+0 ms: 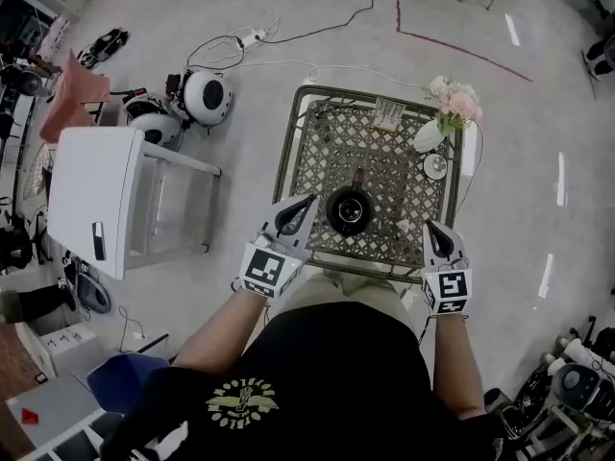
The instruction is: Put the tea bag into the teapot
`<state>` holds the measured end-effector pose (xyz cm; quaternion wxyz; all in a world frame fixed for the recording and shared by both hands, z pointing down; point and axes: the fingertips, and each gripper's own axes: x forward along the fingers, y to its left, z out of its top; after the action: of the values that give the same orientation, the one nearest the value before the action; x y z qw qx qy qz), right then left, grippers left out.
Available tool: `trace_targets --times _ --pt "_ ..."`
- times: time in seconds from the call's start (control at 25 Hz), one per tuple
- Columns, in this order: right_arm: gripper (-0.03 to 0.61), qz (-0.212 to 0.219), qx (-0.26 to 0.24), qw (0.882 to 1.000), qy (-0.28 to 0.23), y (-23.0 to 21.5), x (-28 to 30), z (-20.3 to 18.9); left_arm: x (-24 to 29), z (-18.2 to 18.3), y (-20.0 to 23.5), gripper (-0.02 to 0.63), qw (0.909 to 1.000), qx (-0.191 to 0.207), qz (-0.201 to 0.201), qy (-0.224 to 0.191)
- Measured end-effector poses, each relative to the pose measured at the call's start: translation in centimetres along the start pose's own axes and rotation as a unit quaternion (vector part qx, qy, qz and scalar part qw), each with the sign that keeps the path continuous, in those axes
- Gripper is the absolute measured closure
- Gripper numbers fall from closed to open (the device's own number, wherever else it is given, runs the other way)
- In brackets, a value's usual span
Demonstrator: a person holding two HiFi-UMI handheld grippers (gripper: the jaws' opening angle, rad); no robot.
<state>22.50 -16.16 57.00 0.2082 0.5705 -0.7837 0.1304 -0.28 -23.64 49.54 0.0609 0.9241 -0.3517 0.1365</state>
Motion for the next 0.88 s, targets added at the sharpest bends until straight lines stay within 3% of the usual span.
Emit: trace_targets --times 0.4,0.48,0.52,0.88 --pt "0.56 0.054 0.012 0.991 0.123 -0.7 5.1 -12.0 1.1 -2.0 -1.1 0.618 0.9991 -0.023 0.018 0.03" --pt "0.445 0.066 0.02 0.987 0.146 -0.6 5.7 -14.2 0.8 -2.0 -1.2 0.618 0.9989 -0.022 0.024 0.034" --pt "0.423 0.073 0.022 0.985 0.157 -0.5 6.0 -15.2 0.5 -2.0 -1.1 0.618 0.9987 -0.021 0.028 0.036" --pt "0.423 0.094 0.02 0.969 0.227 -0.5 9.3 -21.6 -1.5 -2.3 0.0 0.618 0.9961 -0.027 0.064 0.055"
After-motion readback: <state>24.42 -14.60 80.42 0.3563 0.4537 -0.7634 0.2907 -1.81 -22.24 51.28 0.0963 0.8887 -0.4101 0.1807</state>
